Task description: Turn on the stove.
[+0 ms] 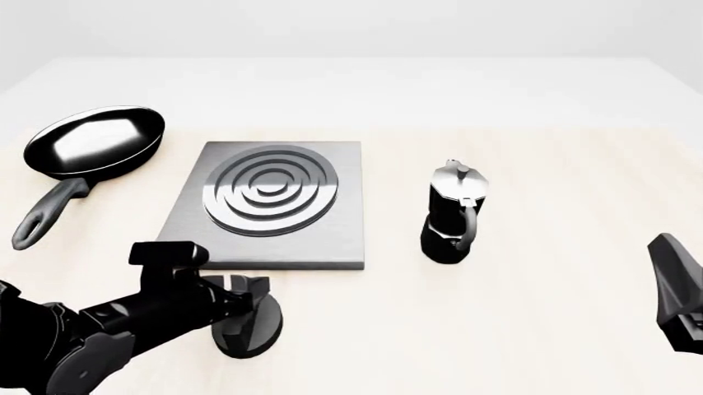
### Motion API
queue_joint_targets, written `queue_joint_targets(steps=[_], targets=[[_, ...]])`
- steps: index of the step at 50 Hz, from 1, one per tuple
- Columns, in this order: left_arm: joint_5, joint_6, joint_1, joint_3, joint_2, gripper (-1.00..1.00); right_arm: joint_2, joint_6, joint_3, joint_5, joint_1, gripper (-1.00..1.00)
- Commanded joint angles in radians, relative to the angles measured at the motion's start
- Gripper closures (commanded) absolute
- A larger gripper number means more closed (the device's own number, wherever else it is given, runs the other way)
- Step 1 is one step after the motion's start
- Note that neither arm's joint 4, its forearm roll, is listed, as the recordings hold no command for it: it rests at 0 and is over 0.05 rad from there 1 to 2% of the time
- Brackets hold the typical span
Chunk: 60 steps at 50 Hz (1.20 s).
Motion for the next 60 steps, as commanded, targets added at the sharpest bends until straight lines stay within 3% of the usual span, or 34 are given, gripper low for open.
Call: queue_joint_targets(steps=[1,38,42,43,48,49,57,60], targets=[[0.076,0.094,0.127,0.023,-0.077,-1.0,0.004,0.0,0.0,-0.003,0.001,-1.0],[0.125,0.121,0.175,0.033,-0.18,-1.0,-0.003,-0.003,0.0,0.005,0.002,-1.0],[0.198,0.175,0.178,0.04,-0.362,-1.0,0.005,-0.003,0.0,-0.002,0.004,-1.0],[0.2,0.175,0.178,0.04,-0.364,-1.0,0.005,-0.003,0.0,-0.002,0.004,-1.0],[0.329,0.192,0.163,0.04,-0.633,-1.0,0.013,-0.003,0.0,-0.007,0.006,-1.0],[0.342,0.176,0.165,0.04,-0.646,-1.0,0.018,-0.003,0.0,-0.01,0.006,-1.0],[0.491,0.252,0.152,0.069,-0.932,-1.0,0.029,-0.006,0.0,-0.018,0.007,-1.0],[0.544,0.237,0.146,0.081,-1.012,-1.0,0.032,-0.007,0.0,-0.02,0.008,-1.0]])
